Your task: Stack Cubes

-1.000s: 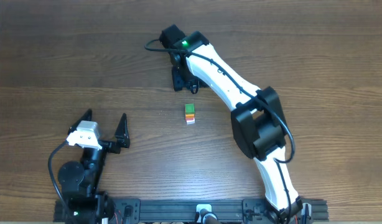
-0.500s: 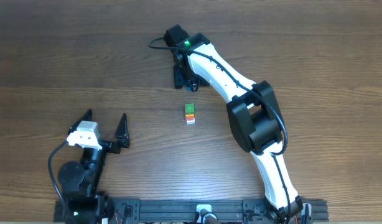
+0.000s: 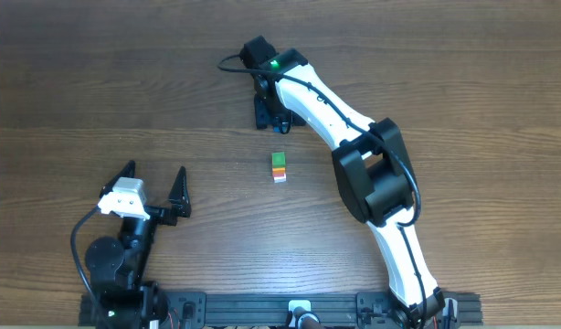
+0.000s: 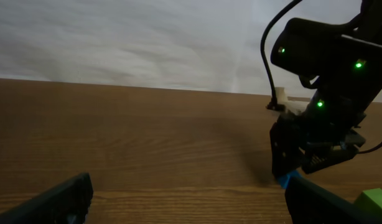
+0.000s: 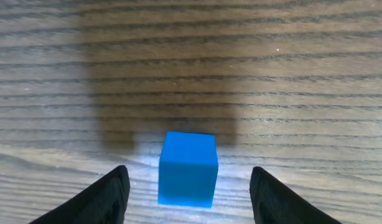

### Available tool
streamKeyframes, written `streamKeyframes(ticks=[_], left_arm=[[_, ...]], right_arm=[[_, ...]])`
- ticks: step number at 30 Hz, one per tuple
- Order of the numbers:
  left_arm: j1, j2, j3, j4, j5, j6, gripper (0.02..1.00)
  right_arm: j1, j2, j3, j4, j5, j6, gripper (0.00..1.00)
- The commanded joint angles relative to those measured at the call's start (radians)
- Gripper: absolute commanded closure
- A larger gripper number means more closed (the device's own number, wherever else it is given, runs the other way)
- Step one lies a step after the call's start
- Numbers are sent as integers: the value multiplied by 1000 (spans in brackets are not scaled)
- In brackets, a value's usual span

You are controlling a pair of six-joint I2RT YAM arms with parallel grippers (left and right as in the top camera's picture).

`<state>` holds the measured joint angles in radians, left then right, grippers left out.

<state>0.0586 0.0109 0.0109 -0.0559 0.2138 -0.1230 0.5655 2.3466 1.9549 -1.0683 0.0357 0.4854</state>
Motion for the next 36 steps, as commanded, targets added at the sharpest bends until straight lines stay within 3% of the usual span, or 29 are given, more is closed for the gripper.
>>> streamKeyframes(ticks=[1, 6, 10, 12, 17, 25, 36], left_arm=[[5, -5, -5, -1, 13, 11, 23], [5, -5, -5, -1, 13, 11, 20], [5, -5, -5, -1, 14, 11, 20], [5, -5, -5, -1, 13, 11, 20], [5, -5, -5, -1, 13, 11, 20], [5, -5, -5, -1, 13, 11, 20], [5, -5, -5, -1, 13, 11, 20]], right_arm=[[-13, 45, 22, 3, -5, -8, 397], [-13, 45, 22, 3, -5, -7, 437], [-13, 45, 22, 6, -5, 0, 577], [-14, 45, 22, 8, -5, 0, 693], [-14, 45, 22, 13, -5, 0, 844], [-18, 32, 67, -10, -5, -1, 895], [-6, -160, 144, -193, 31, -5, 947]])
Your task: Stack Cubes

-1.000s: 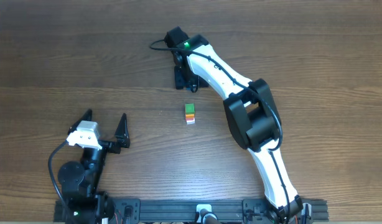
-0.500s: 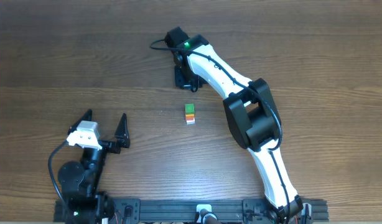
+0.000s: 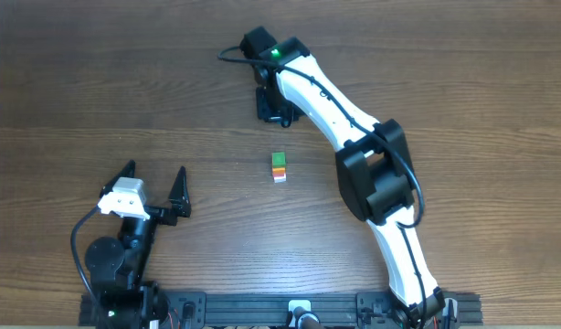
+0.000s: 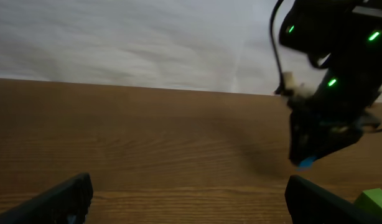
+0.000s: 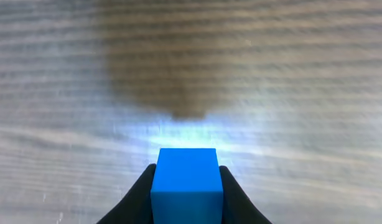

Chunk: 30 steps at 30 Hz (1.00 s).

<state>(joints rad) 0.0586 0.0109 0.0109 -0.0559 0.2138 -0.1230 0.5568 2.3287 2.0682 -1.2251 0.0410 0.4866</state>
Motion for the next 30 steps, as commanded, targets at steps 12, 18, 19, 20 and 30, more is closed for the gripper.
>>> streamKeyframes(ticks=[12, 18, 19, 20, 30], left_arm=[[5, -5, -5, -1, 13, 11, 23], [5, -5, -5, -1, 14, 11, 18], [5, -5, -5, -1, 13, 11, 23], [5, -5, -5, -1, 13, 11, 20], [5, -5, -5, -1, 13, 11, 20]], right_arm=[[129, -369, -191, -104, 56, 132, 972], [155, -388, -294, -49, 19, 168, 972], [158, -388, -298, -42, 19, 170, 972], [159, -388, -298, -40, 19, 171, 974], [178, -388, -307, -81, -1, 190, 974]])
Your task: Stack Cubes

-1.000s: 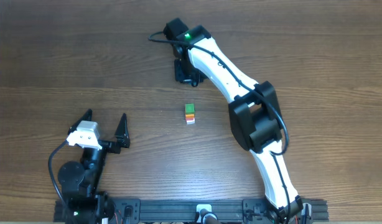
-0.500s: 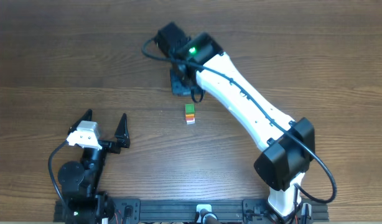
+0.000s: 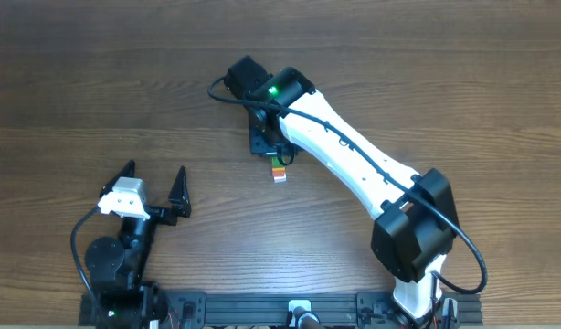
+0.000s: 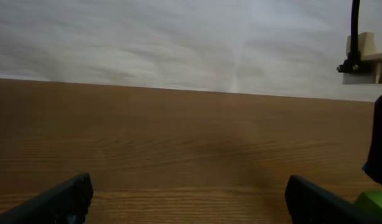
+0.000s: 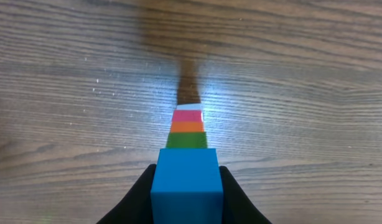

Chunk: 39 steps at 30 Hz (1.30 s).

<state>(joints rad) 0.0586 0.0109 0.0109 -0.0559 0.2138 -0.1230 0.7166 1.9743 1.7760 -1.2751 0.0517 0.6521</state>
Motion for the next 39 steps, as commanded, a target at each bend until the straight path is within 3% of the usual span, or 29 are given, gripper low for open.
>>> streamKeyframes(ticks=[1, 39], left_arm=[[5, -5, -5, -1, 13, 11, 20], [5, -5, -5, -1, 13, 11, 20]], right_arm=[[18, -33, -18, -34, -18, 25, 974], [16, -32, -75, 31, -21, 32, 917]])
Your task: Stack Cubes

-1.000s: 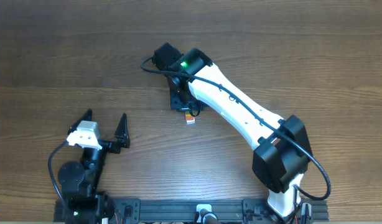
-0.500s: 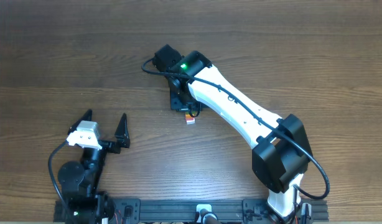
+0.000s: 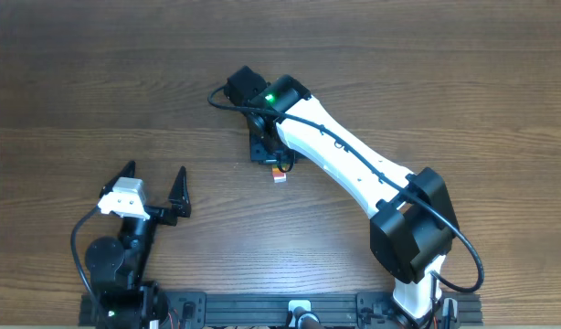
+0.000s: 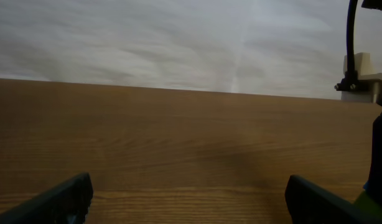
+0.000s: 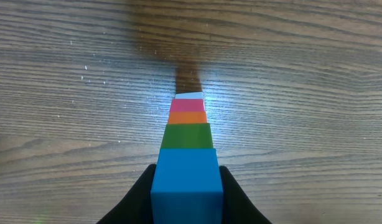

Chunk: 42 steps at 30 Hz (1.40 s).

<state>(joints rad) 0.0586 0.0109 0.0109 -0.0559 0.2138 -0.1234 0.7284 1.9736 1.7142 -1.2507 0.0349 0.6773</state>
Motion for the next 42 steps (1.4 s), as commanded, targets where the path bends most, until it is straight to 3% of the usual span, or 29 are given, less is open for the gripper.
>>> streamKeyframes(ticks=[1, 9, 12, 17, 23, 29, 32, 38, 42], left_arm=[[5, -5, -5, -1, 13, 12, 20], [5, -5, -5, -1, 13, 12, 20], [5, -5, -5, -1, 13, 11, 20], [5, -5, -5, -1, 13, 11, 20], [5, -5, -5, -1, 13, 11, 20], [5, -5, -5, -1, 13, 11, 20], [5, -5, -5, -1, 13, 11, 18], [5, -5, -5, -1, 13, 11, 20], [5, -5, -5, -1, 13, 11, 20]], right_arm=[[5, -32, -14, 6, -5, 6, 917], [5, -32, -21, 11, -9, 6, 895], [5, -32, -21, 12, -9, 6, 831], [5, -32, -21, 14, -10, 6, 577], [5, -32, -21, 17, -12, 6, 465], [-3, -32, -21, 32, -12, 6, 270], [-30, -32, -21, 55, -11, -4, 9], [-132, -32, -6, 158, 43, -114, 7], [-272, -32, -4, 225, 45, -220, 9]])
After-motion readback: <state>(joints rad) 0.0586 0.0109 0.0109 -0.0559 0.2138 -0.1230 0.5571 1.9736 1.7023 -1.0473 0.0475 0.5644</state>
